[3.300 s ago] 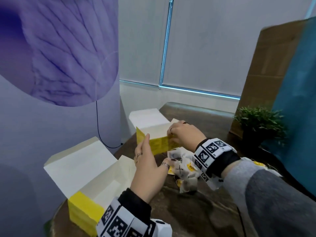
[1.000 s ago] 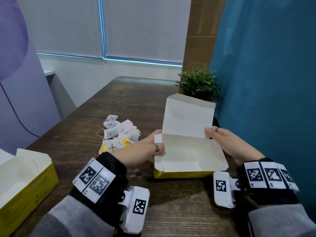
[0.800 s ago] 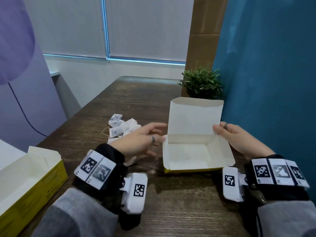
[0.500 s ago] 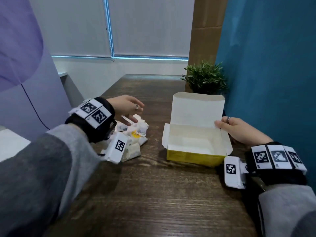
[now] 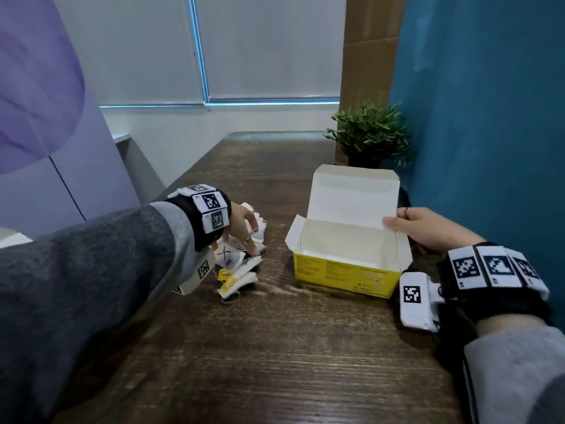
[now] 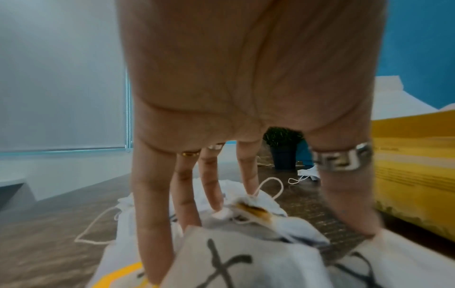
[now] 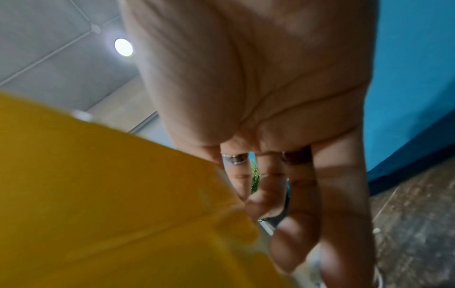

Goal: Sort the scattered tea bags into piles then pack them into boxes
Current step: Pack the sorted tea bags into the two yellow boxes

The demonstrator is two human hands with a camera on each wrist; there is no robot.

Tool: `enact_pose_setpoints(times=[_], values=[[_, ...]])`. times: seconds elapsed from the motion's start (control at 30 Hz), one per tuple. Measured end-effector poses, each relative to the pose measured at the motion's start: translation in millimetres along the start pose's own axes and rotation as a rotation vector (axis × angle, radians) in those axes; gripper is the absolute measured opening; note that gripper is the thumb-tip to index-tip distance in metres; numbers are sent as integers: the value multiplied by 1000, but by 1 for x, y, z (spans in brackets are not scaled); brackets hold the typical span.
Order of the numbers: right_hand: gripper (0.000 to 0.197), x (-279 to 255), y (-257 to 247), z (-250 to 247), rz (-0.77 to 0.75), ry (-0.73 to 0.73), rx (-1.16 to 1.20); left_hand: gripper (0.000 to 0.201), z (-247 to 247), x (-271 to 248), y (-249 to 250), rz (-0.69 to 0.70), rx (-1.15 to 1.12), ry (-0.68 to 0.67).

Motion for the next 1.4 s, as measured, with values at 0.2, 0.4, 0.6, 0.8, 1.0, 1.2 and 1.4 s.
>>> enact_pose_setpoints(times=[0.2,0.4,0.6,0.8,1.0,1.2,1.4], values=[[33,-6,-5,2,-21,12,-77,64,7,11,1,80,114,74],[35,-9,-9,1,-42,27,-130,30,1,15,-2,166,120,175],[28,-11,-9,1,-67,13,-127,29,-15,8,-16,217,-149,241],[29,-11,-10,1,-75,9,-125,28,-37,-11,-16,345,-521,275],[25,-10,-7,1,-74,-8,-123,26,-35,-47,64,597,-627,165],[32,-11,-9,1,-97,7,-104,24,14,-45,132,589,-571,58],[30,-7,-7,2,-109,27,-134,22,43,-37,134,511,-259,-13]])
Point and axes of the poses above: each hand's wrist, its own x-axis towards the middle knuckle, its own z-axis out of the palm, y = z × x, the point moved 3 cm from there along x, towards the middle knuckle
